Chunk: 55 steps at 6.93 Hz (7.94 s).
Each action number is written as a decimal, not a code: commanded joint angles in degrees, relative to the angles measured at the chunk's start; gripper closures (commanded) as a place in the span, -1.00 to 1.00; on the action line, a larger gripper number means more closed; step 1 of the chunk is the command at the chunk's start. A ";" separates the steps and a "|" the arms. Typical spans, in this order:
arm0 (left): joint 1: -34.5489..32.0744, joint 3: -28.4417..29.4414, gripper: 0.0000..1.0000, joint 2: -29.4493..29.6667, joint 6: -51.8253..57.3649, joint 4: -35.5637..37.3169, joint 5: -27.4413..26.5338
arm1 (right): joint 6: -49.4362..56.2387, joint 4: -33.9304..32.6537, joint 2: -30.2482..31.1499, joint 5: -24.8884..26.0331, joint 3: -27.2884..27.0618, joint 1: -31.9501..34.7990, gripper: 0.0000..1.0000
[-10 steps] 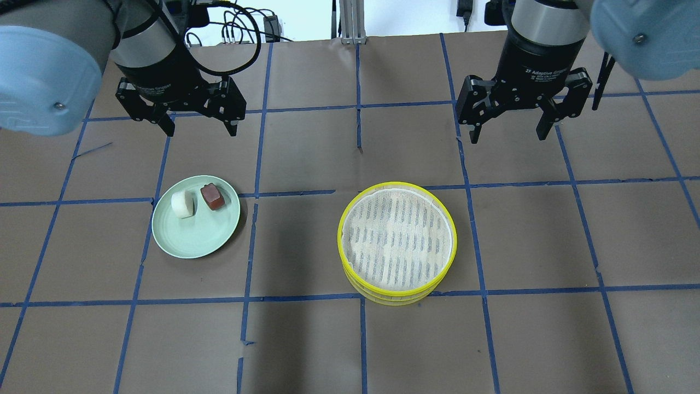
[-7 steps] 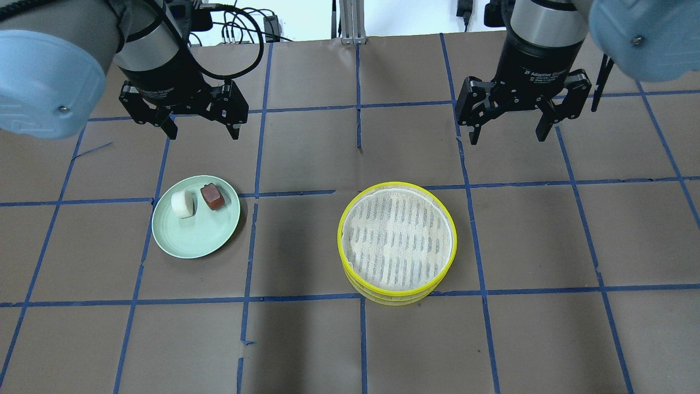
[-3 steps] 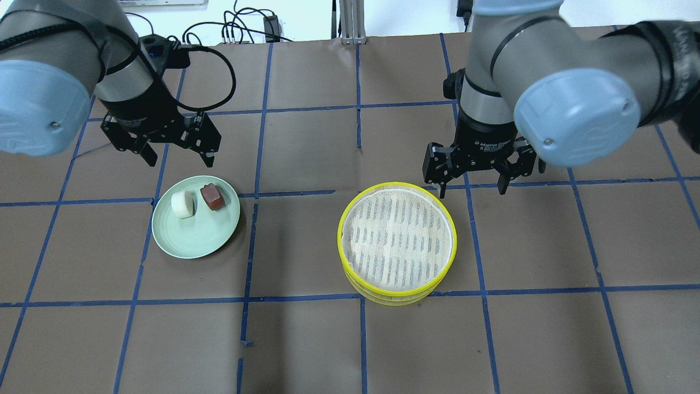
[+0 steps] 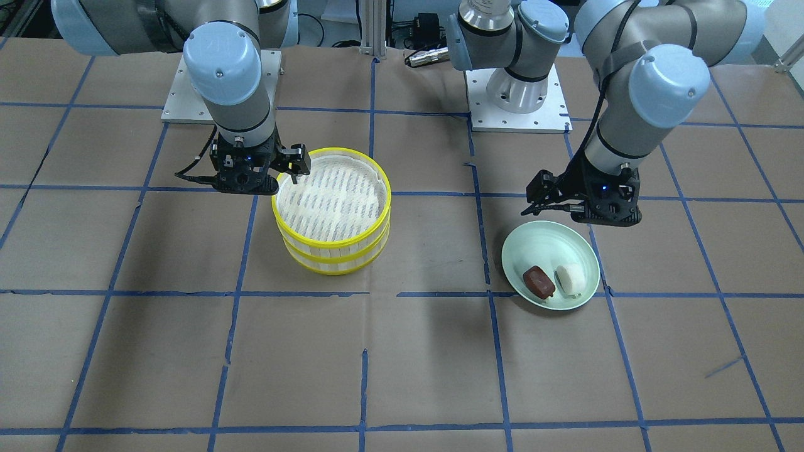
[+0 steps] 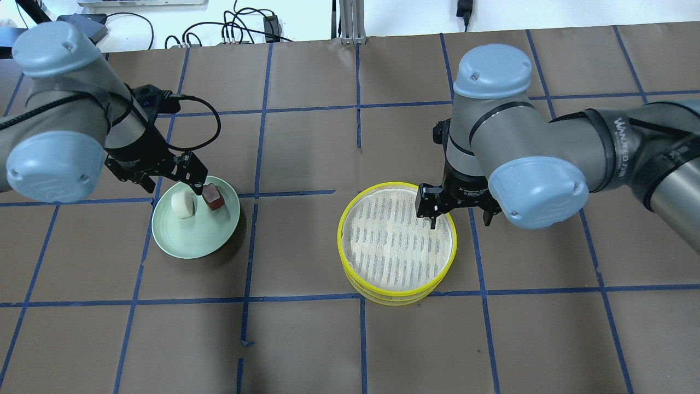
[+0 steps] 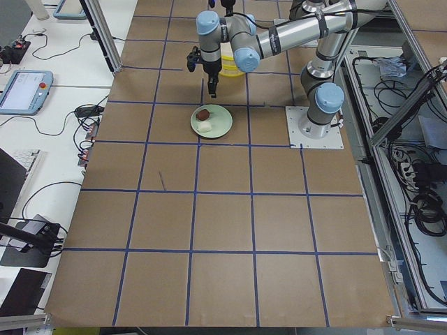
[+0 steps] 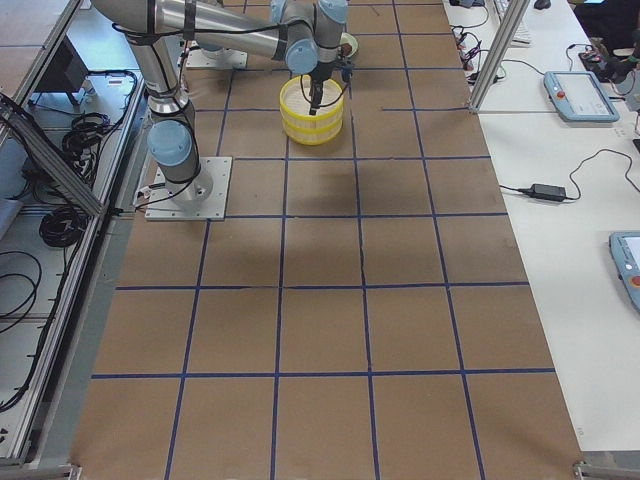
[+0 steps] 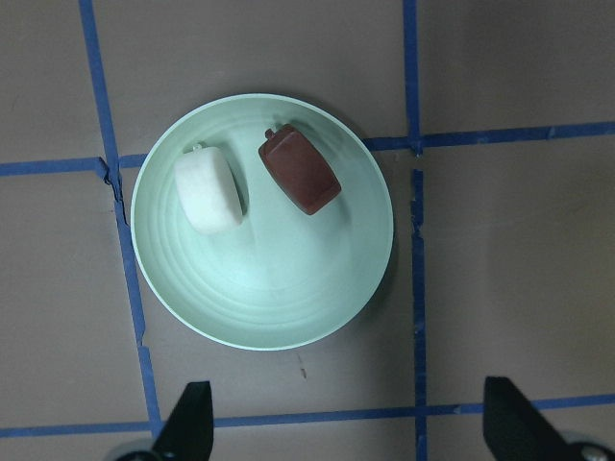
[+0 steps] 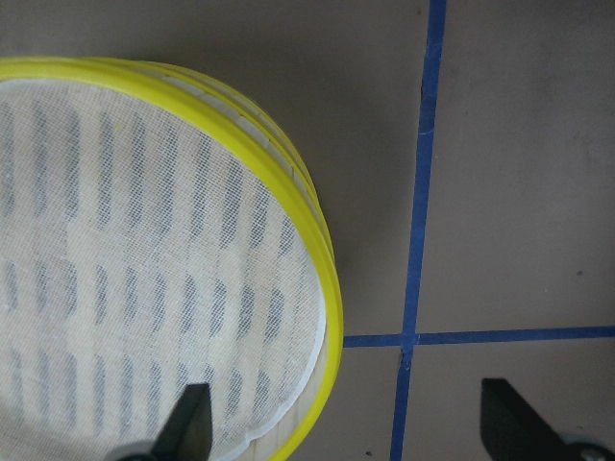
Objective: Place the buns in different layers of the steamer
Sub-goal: 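Move the left gripper to the plate while the right gripper reaches the steamer rim, then grip the top steamer tier rim with the right gripper and lift it off, then grasp the white bun with the left gripper while the right holds the tier, then carry the white bun into the bottom steamer tier and release it, then lower the top tier onto the bottom tier while the left gripper returns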
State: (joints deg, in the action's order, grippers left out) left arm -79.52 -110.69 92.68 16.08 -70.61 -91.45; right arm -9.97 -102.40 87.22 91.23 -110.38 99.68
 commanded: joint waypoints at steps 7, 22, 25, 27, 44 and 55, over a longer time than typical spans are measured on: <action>8.67 -6.73 -0.90 8.66 6.60 15.06 -0.40 | -0.49 -6.15 -1.36 0.70 -4.94 0.08 0.74; 7.27 -2.87 0.88 15.52 -0.43 16.82 2.06 | 8.83 15.83 2.60 3.34 11.15 -9.86 0.68; 4.39 2.73 0.82 10.62 -0.43 10.37 0.23 | 8.92 16.35 2.78 3.69 11.94 -9.94 0.68; -6.11 5.91 0.82 8.40 -6.20 4.35 1.00 | 11.29 20.03 5.74 5.71 11.59 -13.96 0.69; -3.91 5.92 -0.87 12.70 -15.12 5.90 1.10 | -8.28 3.57 7.63 3.69 -2.71 -2.77 0.79; -0.73 -2.52 0.65 16.05 -15.03 19.90 1.27 | -14.38 -4.48 0.40 3.87 -5.11 4.30 0.71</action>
State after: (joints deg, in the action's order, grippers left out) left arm -80.17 -113.66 109.14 0.89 -50.59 -90.17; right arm -24.59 -106.92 87.68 95.07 -115.65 104.07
